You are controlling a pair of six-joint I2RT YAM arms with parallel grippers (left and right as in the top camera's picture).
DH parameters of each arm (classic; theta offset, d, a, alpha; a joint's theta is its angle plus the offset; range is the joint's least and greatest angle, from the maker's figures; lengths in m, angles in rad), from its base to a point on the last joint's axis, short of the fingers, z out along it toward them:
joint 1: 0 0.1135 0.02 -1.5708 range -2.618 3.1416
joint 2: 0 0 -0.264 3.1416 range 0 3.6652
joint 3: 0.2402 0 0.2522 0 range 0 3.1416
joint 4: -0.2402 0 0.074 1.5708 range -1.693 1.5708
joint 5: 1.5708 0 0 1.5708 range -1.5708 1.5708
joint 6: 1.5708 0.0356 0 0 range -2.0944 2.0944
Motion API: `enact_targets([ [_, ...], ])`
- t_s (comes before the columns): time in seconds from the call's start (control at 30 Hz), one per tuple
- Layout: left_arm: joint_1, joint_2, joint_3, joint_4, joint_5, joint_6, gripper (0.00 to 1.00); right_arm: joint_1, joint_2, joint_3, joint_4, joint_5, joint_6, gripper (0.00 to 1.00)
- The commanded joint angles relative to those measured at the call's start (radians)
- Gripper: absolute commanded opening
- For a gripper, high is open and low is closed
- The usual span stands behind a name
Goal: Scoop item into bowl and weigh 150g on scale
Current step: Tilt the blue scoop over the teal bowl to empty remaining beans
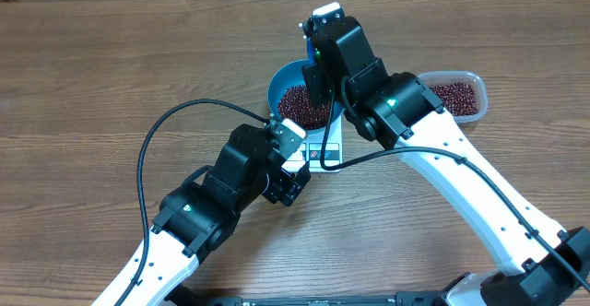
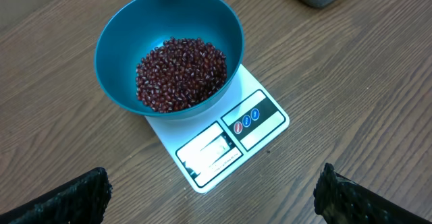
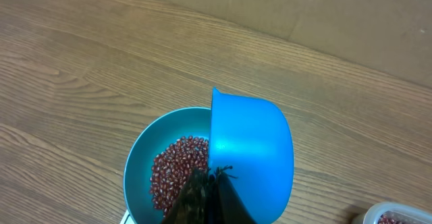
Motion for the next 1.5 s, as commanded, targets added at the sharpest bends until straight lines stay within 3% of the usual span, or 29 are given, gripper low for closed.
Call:
enact_targets([
  [0.0, 0.000, 0.002, -0.005, 0.003, -0.005, -0.006, 1.00, -0.007, -0.003, 0.024, -0.009, 0.000, -0.066, 0.04],
  [0.3, 0.000, 0.002, -0.005, 0.003, -0.005, -0.006, 1.00, 0.006, -0.003, 0.024, -0.029, 0.066, -0.132, 0.04],
  [0.93, 0.000, 0.002, -0.005, 0.003, -0.005, -0.006, 1.00, 0.105, -0.003, 0.024, -0.020, 0.280, 0.008, 0.04],
  [1.2, 0.000, 0.002, -0.005, 0.003, -0.005, -0.006, 0.99, 0.097, -0.003, 0.024, -0.018, 0.297, 0.009, 0.04],
  [1.47, 0.000, 0.002, -0.005, 0.003, -0.005, -0.006, 1.00, 0.019, -0.003, 0.024, -0.028, 0.500, 0.032, 0.04],
])
